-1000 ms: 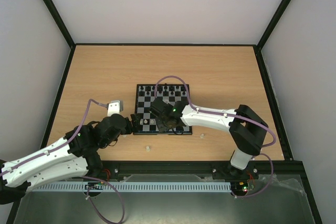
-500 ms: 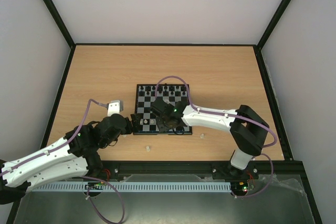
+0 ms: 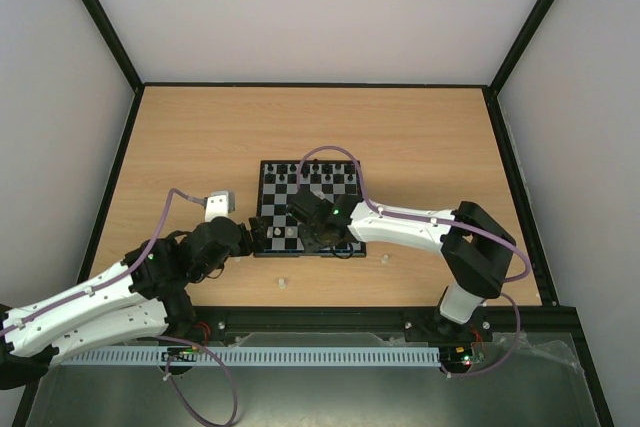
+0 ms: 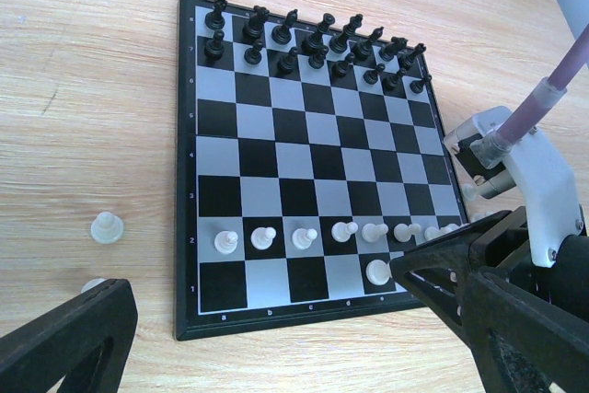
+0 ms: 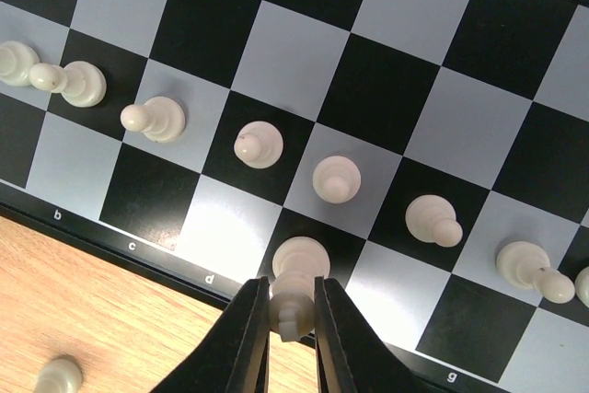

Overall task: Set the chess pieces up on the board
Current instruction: Place the chess piece on the chessboard, then pick up the chess piece at the center of the board.

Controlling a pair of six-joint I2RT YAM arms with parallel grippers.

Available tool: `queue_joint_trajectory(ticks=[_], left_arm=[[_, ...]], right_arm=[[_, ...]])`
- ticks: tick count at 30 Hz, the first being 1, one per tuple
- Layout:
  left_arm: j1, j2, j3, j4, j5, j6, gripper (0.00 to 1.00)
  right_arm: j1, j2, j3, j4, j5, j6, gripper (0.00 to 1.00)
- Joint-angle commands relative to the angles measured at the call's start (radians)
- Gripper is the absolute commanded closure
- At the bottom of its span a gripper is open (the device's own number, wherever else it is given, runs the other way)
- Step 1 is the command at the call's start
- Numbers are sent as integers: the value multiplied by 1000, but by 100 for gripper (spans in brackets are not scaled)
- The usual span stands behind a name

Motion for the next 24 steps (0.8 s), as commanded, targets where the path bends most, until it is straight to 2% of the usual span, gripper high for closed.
queue_joint_trajectory(ticks=[1, 7, 13, 16, 18, 19, 24], left_arm=[[-3, 3, -12, 6, 1, 9, 1], [-2, 4, -12, 7, 0, 9, 1], [-3, 2, -10, 3, 0, 10, 1], [-3, 0, -5, -1, -6, 15, 1], [-2, -1, 1, -3, -10, 24, 1], [-3, 0, 4, -4, -14, 25, 1], [-1, 36, 20, -11, -7, 31, 1]], right_arm=[[-2, -16, -16, -59, -9, -3, 83], [-2, -29, -9, -50, -10, -5, 61], [-2, -95, -15, -37, -26, -6, 54], [-3, -190, -56, -16, -33, -1, 34], [-2, -263, -87, -13, -16, 6, 7], [-2, -297, -104, -14, -9, 7, 0], [-2, -448, -172, -27, 27, 9, 1]])
